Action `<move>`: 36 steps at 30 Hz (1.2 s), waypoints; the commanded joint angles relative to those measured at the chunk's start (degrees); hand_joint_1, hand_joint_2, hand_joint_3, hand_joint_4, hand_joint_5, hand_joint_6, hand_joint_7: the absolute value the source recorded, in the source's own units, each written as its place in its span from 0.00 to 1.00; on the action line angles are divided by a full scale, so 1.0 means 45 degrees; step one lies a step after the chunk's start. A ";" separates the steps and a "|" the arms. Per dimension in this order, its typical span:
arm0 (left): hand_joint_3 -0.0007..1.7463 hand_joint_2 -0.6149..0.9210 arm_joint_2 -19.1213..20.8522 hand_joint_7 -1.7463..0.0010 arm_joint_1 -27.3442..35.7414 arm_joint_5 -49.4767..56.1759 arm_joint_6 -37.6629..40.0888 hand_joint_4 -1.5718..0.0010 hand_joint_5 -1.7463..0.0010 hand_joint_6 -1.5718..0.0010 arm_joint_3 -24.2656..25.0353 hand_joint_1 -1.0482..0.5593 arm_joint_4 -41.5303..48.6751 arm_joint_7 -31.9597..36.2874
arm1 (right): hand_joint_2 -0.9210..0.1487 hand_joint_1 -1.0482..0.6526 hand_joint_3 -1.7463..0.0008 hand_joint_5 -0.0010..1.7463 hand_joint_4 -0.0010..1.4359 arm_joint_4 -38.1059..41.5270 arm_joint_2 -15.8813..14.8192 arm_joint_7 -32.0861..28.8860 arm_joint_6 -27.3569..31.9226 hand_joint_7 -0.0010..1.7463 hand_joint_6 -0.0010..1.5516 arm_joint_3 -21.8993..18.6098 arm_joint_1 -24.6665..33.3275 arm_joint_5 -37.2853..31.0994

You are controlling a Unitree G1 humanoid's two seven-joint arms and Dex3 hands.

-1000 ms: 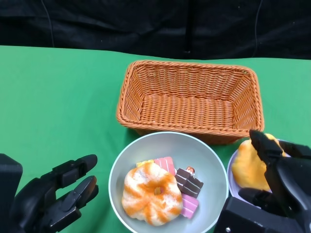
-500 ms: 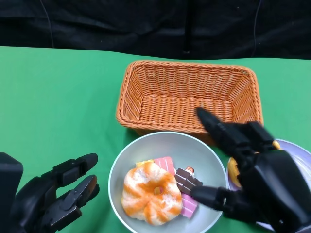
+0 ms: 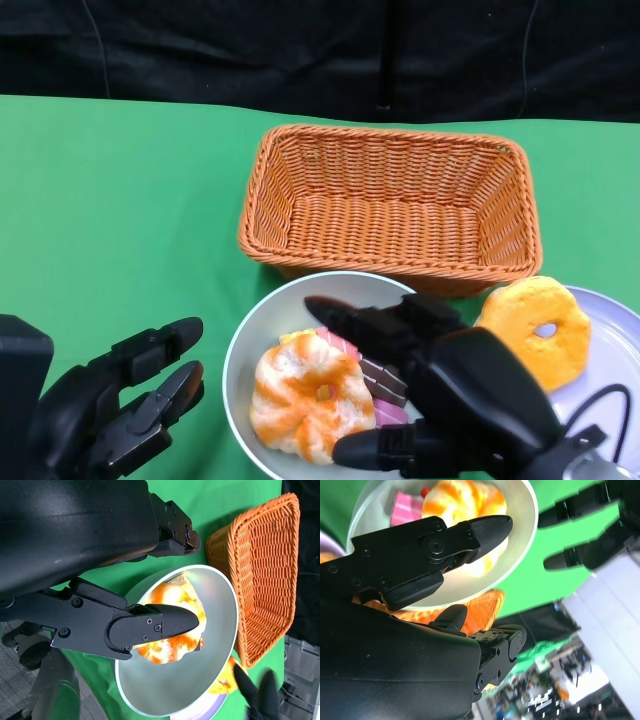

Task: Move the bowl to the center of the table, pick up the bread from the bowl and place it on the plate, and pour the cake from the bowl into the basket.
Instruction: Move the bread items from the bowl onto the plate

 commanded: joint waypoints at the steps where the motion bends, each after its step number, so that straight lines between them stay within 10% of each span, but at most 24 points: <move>1: 0.26 1.00 0.0004 1.00 -0.0008 0.0097 0.0119 0.91 0.78 0.84 -0.0040 0.26 -0.0313 0.0300 | 0.00 0.28 0.98 0.41 0.07 0.0872 0.0023 0.0120 -0.0005 0.03 0.18 0.0388 -0.0741 -0.0198; 21: 0.30 1.00 -0.0439 1.00 0.0325 0.0859 -0.0349 0.96 0.77 0.88 -0.0569 0.29 -0.0492 0.0919 | 0.02 0.31 0.99 0.42 0.10 0.6006 -0.0124 -0.3593 -0.1567 0.04 0.24 0.1921 -0.2413 -0.1993; 27: 0.30 1.00 -0.0634 0.99 0.0379 0.0925 -0.0144 0.96 0.75 0.87 -0.0632 0.29 -0.0698 0.1056 | 0.01 0.46 1.00 0.43 0.36 0.6364 -0.0320 -0.4663 -0.2406 0.08 0.44 0.1953 -0.2231 -0.1806; 35: 0.30 1.00 -0.0602 0.99 0.0243 0.0929 -0.0128 0.97 0.74 0.86 -0.0669 0.29 -0.0634 0.1040 | 0.03 0.54 1.00 0.71 0.63 0.7372 -0.0477 -0.7254 -0.4353 0.17 0.74 0.1919 -0.2524 -0.1834; 36: 0.29 1.00 -0.0596 0.99 0.0245 0.0929 -0.0153 0.97 0.74 0.86 -0.0676 0.29 -0.0624 0.1022 | 0.04 0.57 1.00 0.88 0.65 0.7551 -0.0480 -0.7737 -0.4641 0.38 0.72 0.1927 -0.2578 -0.1899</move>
